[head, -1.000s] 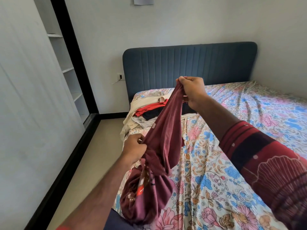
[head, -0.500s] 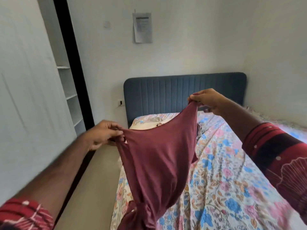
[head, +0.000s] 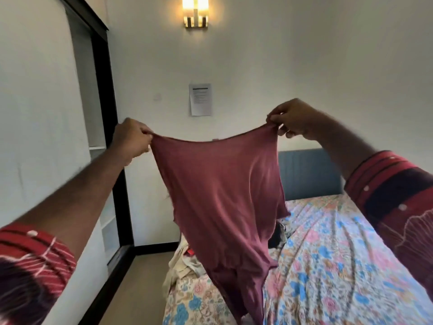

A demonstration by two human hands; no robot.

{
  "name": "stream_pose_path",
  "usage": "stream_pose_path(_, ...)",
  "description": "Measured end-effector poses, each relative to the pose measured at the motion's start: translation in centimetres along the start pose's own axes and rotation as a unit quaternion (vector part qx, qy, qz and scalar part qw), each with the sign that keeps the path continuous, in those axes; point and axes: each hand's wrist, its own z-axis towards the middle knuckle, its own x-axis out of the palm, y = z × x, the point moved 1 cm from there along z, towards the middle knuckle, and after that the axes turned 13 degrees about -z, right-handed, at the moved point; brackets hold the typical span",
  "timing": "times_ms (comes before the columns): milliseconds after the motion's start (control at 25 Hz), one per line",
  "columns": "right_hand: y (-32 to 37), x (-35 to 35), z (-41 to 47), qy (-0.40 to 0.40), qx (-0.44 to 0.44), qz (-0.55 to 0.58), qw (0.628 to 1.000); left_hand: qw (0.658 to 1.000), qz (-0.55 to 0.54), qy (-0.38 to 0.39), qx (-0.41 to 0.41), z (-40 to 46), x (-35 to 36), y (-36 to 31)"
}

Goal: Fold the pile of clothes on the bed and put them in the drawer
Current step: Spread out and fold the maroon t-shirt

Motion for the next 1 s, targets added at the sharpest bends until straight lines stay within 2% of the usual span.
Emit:
stream_pose_path(40,0.0,-0.5,0.0,0.014,-0.008,-0.08,0.997,0.995,0.097,0.01,0.017,0.0,0.0,-0.6)
stream_pose_path(80,0.0,-0.9,-0.1,0.025,-0.008,-0.13,0.991,0.992,0.121,0.03,-0.01,-0.1,0.0,-0.9)
stream_pose_path(120,0.0,-1.3,-0.3,0.03,-0.003,-0.145,0.989,0.994,0.082,0.053,-0.058,-0.4,0.1,-1.3)
stream_pose_path(200,0.1,-2.0,-0.8,-0.024,0.009,-0.112,0.993,0.979,-0.078,0.076,-0.17,-1.2,0.5,-1.8)
stream_pose_path(240,0.1,-2.3,-0.8,-0.088,0.016,-0.065,0.994,0.962,-0.175,0.078,-0.196,-1.4,0.7,-2.2)
stream_pose_path(320,0.0,-3.2,-0.5,-0.204,0.061,0.031,0.977,0.913,-0.355,0.068,-0.187,-1.4,0.8,-2.7)
stream_pose_path(360,0.1,-3.5,-0.6,-0.207,0.085,0.051,0.973,0.894,-0.41,0.061,-0.167,-1.3,0.8,-3.0)
stream_pose_path(400,0.3,-3.5,-0.7,-0.174,0.104,0.059,0.977,0.892,-0.426,0.06,-0.138,-1.1,0.9,-3.2)
stream_pose_path(440,0.4,-3.3,-0.9,-0.133,0.116,0.074,0.982,0.908,-0.4,0.073,-0.102,-1.1,1.1,-3.3)
stream_pose_path(520,1.1,-2.3,-1.8,-0.087,0.108,0.159,0.977,0.963,-0.234,0.133,-0.009,-1.3,2.0,-3.1)
stream_pose_path(600,1.8,-1.2,-2.7,-0.137,0.042,0.24,0.96,0.977,-0.036,0.193,0.079,-2.1,3.5,-2.5)
stream_pose_path(640,1.8,-0.6,-3.0,-0.191,-0.009,0.21,0.959,0.972,0.032,0.202,0.117,-2.5,4.1,-2.3)
stream_pose_path(720,1.5,1.0,-3.8,-0.267,-0.122,-0.005,0.956,0.96,0.103,0.179,0.192,-2.9,4.9,-2.4)
stream_pose_path(800,1.2,3.3,-4.8,-0.258,-0.223,-0.191,0.921,0.949,0.147,0.131,0.248,-3.1,5.0,-2.8)
stream_pose_path(920,1.1,4.0,-6.0,-0.302,-0.25,-0.387,0.834,0.915,0.245,0.077,0.312,-3.7,4.5,-2.9)
stream_pose_path(1000,0.6,4.2,-7.2,-0.306,-0.212,-0.467,0.802,0.893,0.289,0.058,0.341,-4.9,4.2,-2.9)
